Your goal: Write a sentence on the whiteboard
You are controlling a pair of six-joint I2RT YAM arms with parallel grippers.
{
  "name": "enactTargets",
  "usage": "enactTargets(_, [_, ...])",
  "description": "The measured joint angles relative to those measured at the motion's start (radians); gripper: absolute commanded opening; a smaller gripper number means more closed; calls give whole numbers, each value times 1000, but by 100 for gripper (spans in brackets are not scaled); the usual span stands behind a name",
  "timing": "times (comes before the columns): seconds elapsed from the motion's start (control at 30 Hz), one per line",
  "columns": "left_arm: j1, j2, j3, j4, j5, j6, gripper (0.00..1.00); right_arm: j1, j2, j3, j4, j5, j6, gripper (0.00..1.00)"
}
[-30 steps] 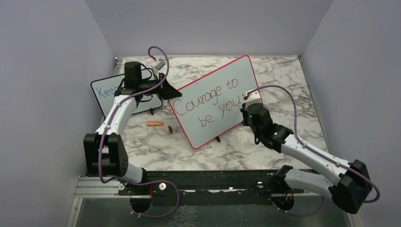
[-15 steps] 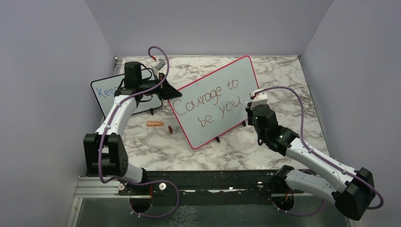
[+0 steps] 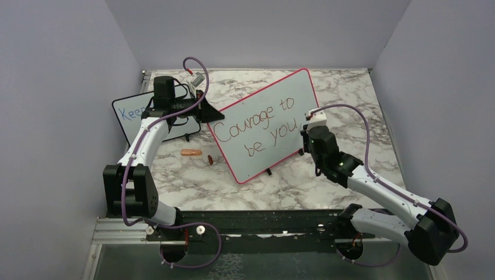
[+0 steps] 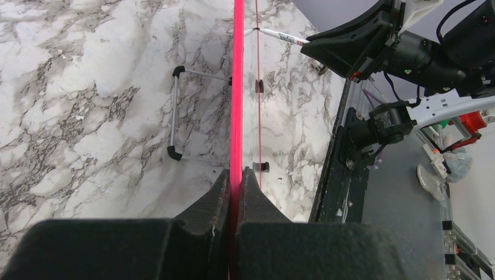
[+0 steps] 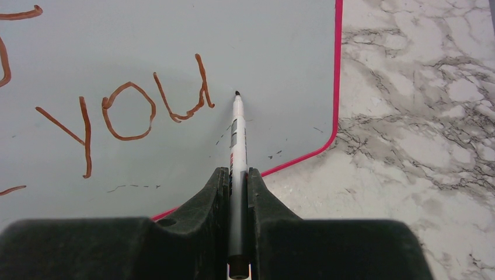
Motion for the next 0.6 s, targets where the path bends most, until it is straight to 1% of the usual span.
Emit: enactTargets(0.6, [-3,0,0,3,-9,-16,0,-21,3,0,16,-24,-4,1])
